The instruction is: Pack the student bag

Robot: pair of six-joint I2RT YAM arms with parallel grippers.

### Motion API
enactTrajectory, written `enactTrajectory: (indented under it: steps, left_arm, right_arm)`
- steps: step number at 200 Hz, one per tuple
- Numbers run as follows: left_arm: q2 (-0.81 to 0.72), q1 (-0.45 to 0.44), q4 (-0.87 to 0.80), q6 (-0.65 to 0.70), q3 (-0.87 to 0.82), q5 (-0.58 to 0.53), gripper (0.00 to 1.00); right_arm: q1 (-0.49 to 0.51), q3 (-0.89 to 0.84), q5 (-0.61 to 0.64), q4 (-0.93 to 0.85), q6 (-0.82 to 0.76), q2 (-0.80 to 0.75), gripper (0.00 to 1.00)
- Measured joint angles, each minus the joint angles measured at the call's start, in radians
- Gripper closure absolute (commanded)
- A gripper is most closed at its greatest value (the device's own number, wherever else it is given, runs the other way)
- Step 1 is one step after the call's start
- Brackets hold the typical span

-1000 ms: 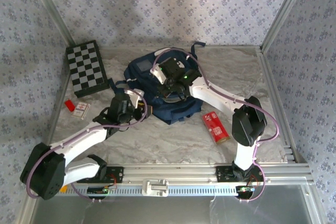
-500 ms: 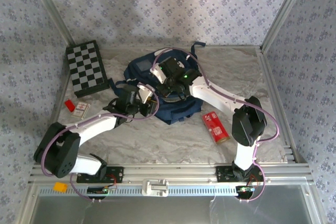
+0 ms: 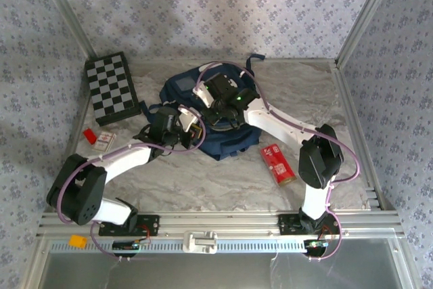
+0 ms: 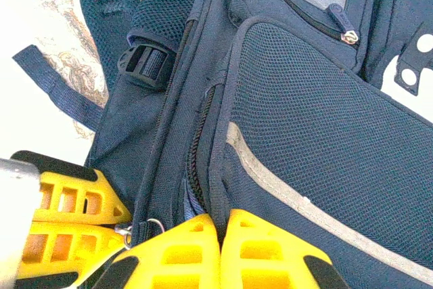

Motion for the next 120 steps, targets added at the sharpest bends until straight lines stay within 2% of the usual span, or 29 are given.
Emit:
enactTrajectory:
  steps: [35, 120]
  left_arm:
    - [0.000, 0.022, 0.001, -0.014, 0.000, 0.013, 1.00]
    - [0.013, 0.137, 0.005, -0.056, 0.000, 0.097, 1.00]
  right_arm:
    - [0.004, 0.000, 0.000, 0.007, 0.000, 0.001, 1.00]
    - [0.023, -0.001, 0.003, 0.059, -0.014, 0.001, 1.00]
